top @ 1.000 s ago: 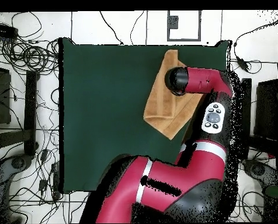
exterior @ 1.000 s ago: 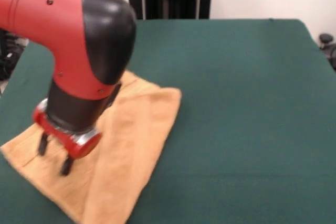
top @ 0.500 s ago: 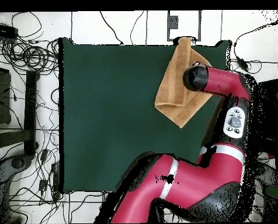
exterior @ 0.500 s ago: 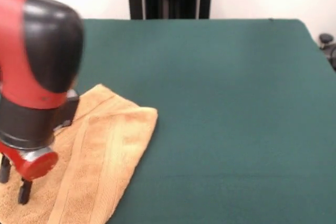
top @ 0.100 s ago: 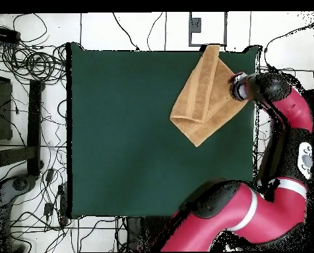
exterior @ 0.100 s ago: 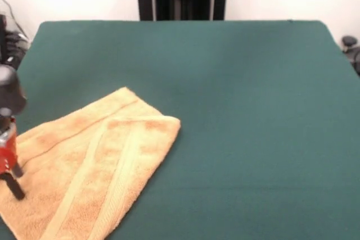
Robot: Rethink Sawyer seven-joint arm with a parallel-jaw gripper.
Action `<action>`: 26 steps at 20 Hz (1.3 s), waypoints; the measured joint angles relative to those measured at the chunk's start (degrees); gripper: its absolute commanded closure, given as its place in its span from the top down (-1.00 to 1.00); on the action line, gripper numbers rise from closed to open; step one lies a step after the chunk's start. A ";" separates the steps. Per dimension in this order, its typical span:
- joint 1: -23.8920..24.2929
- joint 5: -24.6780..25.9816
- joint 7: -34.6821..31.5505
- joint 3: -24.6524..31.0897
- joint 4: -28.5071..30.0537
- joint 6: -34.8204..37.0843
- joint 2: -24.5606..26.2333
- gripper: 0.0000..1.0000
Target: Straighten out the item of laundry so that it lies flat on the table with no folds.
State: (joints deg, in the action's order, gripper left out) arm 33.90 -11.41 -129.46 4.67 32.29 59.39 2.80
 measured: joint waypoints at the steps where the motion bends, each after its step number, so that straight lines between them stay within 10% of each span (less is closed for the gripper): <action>1: 0.75 -0.95 0.00 0.70 -0.43 1.97 0.48 1.00; 26: 2.25 -7.92 0.00 4.86 -0.29 7.95 3.12 1.00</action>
State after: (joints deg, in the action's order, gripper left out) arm 36.15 -19.33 -129.46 9.53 32.00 67.34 5.92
